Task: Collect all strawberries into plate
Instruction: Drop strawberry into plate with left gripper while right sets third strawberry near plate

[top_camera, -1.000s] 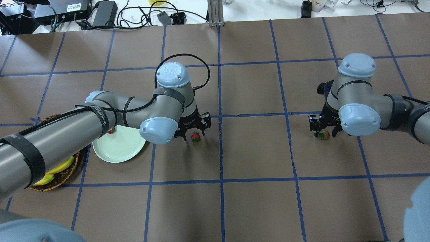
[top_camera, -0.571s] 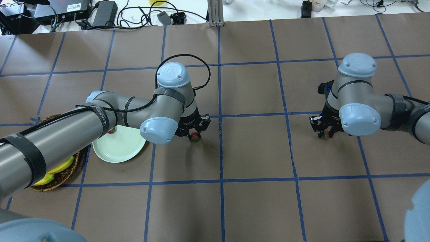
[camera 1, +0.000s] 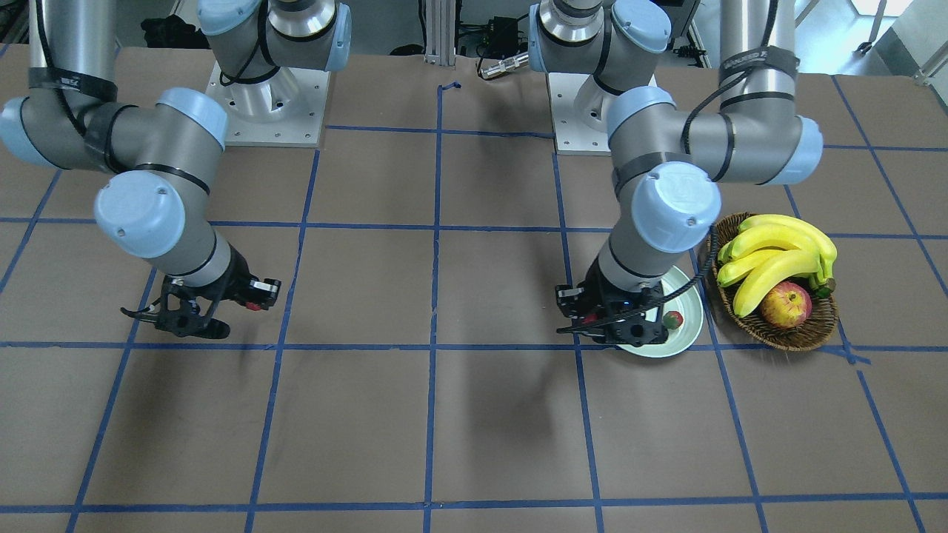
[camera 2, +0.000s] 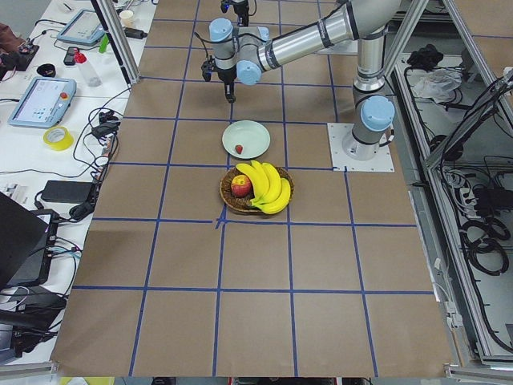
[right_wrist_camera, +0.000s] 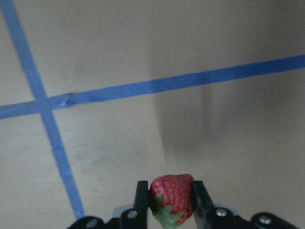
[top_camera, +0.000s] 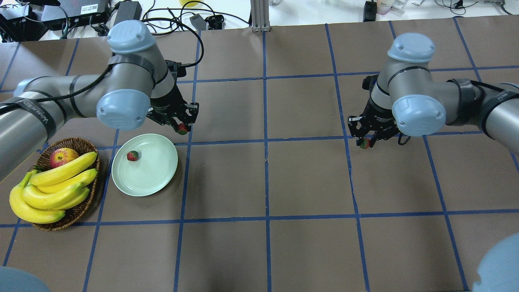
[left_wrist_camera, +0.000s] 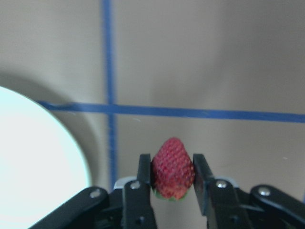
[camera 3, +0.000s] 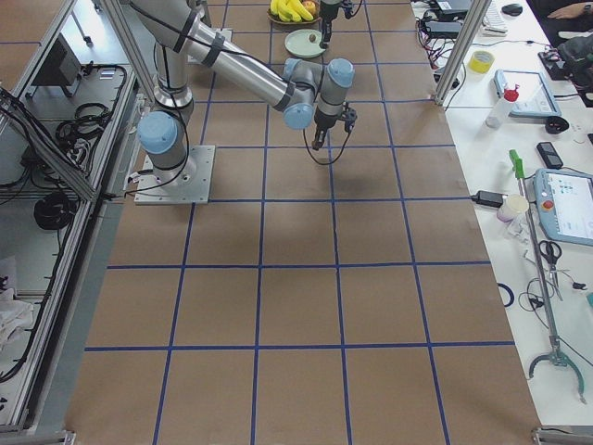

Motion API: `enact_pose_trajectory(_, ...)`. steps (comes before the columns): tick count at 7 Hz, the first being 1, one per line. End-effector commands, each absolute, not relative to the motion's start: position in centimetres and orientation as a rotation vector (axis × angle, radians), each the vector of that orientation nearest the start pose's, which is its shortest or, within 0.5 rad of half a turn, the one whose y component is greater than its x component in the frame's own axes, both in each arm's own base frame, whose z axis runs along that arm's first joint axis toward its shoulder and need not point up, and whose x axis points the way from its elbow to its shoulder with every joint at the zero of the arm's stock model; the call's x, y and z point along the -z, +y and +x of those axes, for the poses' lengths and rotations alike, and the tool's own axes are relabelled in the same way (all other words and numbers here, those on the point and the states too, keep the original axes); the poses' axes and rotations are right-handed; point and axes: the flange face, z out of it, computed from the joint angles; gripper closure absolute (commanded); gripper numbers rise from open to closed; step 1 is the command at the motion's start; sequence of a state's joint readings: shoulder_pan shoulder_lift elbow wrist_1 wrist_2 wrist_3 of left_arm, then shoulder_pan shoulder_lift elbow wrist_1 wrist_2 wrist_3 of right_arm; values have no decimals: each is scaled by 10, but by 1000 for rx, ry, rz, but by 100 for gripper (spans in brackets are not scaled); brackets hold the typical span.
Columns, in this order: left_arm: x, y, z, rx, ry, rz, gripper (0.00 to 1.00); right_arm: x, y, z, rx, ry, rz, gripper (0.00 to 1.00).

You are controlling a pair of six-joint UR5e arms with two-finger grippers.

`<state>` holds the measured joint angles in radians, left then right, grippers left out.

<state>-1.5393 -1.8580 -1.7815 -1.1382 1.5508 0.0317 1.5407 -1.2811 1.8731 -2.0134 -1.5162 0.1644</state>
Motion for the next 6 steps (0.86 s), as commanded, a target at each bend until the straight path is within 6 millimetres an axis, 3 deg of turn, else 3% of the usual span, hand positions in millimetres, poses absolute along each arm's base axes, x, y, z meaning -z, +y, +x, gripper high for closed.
enact_pose_trajectory(1,-258,-554,-30,-158,3164,180,100,-239,-510,278,-277,2949,423,97)
enact_pose_trajectory(2,-241,-547,1,-138,3164,165,100,-225,-493,344,-254,2919,463,97)
enact_pose_trajectory(3,-224,-542,8,-96,3155,213,100,-216,-483,386,-209,2900,493,96)
enact_pose_trajectory(4,-217,-537,10,-107,3133,215,100,-214,-479,413,-202,2864,468,94)
enact_pose_trajectory(5,-217,-538,14,-118,3096,212,51,-201,-477,423,-207,2849,487,89)
enact_pose_trajectory(6,-216,-538,15,-121,3094,212,15,-201,-476,425,-211,2844,491,13)
